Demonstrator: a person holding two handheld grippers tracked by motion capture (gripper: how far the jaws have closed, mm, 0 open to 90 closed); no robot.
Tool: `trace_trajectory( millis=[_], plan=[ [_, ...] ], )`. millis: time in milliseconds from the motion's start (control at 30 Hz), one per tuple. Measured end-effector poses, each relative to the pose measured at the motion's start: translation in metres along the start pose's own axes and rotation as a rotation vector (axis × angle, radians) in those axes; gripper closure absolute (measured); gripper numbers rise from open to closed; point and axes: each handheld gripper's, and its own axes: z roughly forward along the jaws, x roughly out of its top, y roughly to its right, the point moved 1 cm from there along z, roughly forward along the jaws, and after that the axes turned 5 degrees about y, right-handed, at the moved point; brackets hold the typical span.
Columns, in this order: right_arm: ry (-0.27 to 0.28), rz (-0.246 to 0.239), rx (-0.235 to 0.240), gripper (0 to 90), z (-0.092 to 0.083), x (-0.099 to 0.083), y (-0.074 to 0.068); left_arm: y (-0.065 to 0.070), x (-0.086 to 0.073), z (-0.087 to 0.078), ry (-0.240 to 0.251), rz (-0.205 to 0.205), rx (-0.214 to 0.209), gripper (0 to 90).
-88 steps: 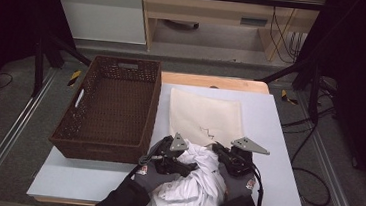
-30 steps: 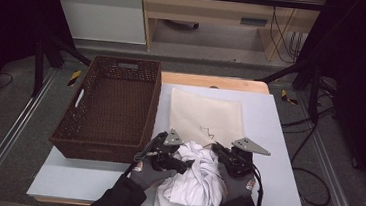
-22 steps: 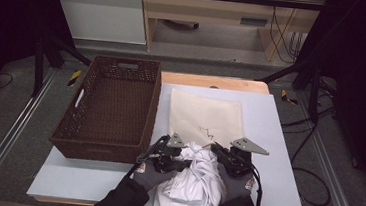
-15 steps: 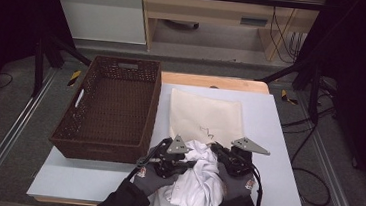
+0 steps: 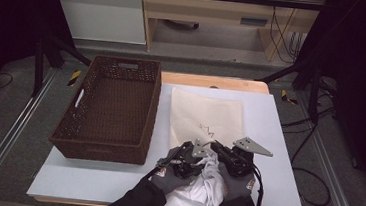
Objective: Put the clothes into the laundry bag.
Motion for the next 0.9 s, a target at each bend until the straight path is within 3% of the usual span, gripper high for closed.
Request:
trace_trajectory(
  millis=[100, 167, 300, 400, 500, 600, 733, 900],
  plan=[
    [-0.001, 0.003, 0.001, 88.1, -0.002, 0.001, 0.002, 0.0, -0.002, -0.005, 0.022, -0.004, 0.026, 68.2],
    [-0.011, 0.002, -0.005, 88.1, -0.001, -0.001, 0.003, 0.0, -0.002, -0.012, 0.051, -0.012, 0.043, 59.6],
    [-0.018, -0.004, -0.009, 88.1, 0.0, -0.002, 0.003, -0.003, 0.0, -0.038, 0.105, -0.021, 0.044, 40.6],
    [-0.024, -0.011, -0.016, 88.0, 0.0, -0.002, 0.002, -0.006, -0.001, -0.06, 0.147, -0.027, 0.044, 38.2],
    [-0.028, -0.016, -0.016, 88.1, 0.001, -0.002, 0.001, -0.006, -0.006, -0.066, 0.141, -0.035, 0.032, 49.4],
    [-0.034, -0.017, -0.015, 88.1, 0.002, -0.003, 0.0, -0.005, -0.011, -0.053, 0.112, -0.053, 0.022, 63.5],
    [-0.042, -0.019, -0.014, 88.1, 0.004, -0.005, -0.001, -0.002, -0.012, -0.035, 0.108, -0.077, 0.007, 79.0],
    [-0.048, -0.014, -0.012, 88.1, 0.007, -0.006, 0.0, 0.005, 0.0, -0.024, 0.086, -0.043, 0.025, 83.1]
  ],
)
